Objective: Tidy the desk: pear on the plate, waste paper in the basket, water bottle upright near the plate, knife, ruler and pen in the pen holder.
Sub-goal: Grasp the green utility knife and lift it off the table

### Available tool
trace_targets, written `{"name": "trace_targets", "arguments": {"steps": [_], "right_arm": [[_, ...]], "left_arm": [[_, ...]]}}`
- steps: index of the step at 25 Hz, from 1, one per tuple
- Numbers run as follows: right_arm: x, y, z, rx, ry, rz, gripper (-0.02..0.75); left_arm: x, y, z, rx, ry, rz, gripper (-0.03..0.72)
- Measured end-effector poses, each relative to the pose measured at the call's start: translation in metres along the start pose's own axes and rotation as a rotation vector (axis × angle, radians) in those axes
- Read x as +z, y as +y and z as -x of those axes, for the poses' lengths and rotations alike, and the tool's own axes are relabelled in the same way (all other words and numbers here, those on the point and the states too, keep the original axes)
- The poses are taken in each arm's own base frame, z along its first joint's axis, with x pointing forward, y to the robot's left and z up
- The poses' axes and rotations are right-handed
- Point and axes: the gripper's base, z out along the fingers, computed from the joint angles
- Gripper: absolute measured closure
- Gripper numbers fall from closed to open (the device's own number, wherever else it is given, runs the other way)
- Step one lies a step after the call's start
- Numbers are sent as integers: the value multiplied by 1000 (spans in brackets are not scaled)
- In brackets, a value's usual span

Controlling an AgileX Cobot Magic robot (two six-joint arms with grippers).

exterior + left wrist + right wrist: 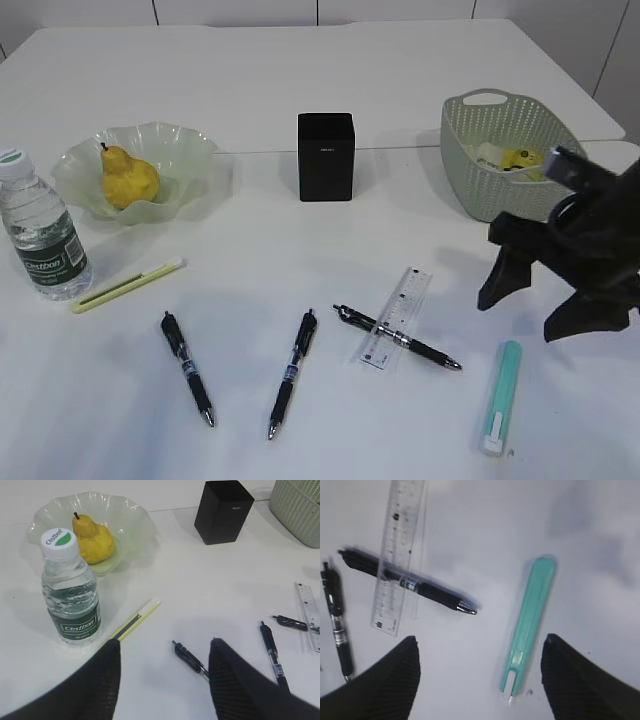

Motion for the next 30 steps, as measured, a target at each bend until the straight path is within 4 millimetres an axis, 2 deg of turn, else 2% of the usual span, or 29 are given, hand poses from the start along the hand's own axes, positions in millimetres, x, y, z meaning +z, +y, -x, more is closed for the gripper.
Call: {"name": "trace_targets", "arguments": {"steps": [3, 5, 11, 16, 23, 30], "right_arm": [[14, 6, 2, -6, 51, -51, 152], [16, 8, 1, 5, 74, -71, 152], [21, -3, 1, 70, 117, -189, 152], [22, -4, 3, 103, 95, -195, 152], [40, -9, 5, 137, 131, -208, 152], [44, -8, 10, 141, 114, -199, 152]], "left_arm": [[0, 0, 0, 0, 1, 0, 295], [0, 0, 0, 0, 2, -1, 295], [0, 0, 0, 0, 2, -1, 295], [0, 0, -1, 0, 9, -3, 295], [0, -1, -2, 0, 24, -7, 295], [0, -1, -3, 1, 32, -9, 295]]}}
